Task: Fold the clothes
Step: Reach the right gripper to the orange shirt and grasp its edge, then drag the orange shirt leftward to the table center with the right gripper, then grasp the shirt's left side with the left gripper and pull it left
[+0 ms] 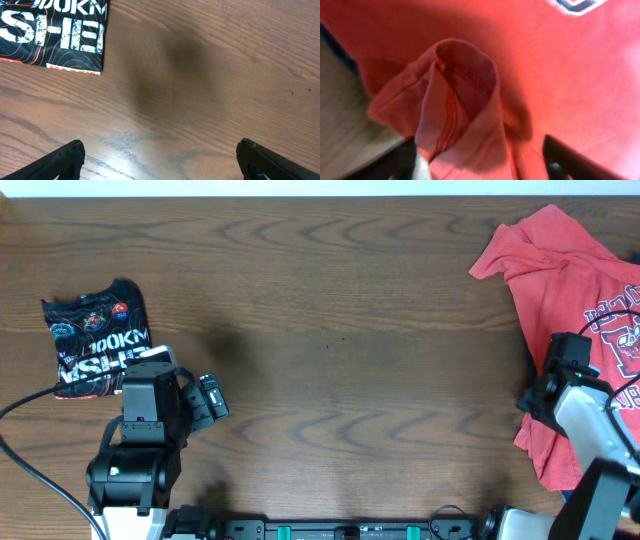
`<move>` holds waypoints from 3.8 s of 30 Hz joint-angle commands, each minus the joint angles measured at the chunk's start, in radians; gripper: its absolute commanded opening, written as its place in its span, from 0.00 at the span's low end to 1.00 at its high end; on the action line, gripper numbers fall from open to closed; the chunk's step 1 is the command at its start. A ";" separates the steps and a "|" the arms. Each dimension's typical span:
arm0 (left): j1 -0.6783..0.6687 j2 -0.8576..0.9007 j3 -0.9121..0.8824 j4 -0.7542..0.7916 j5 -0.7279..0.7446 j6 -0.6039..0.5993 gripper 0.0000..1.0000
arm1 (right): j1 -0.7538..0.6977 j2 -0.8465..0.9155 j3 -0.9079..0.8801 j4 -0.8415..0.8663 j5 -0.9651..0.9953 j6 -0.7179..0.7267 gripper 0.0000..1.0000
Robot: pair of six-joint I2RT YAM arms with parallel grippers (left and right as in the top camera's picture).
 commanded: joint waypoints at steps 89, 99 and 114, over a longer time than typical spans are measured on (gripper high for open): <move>-0.379 0.804 -0.033 0.343 0.564 -0.737 0.98 | 0.204 -0.331 0.314 -0.337 -0.501 -0.130 0.99; -0.522 0.981 -0.033 0.879 0.552 -0.803 0.67 | 0.204 -0.331 0.314 -0.347 -0.501 -0.130 0.99; -0.240 0.757 0.008 0.562 0.286 -0.257 0.06 | 0.204 -0.331 0.314 -0.367 -0.468 -0.149 0.99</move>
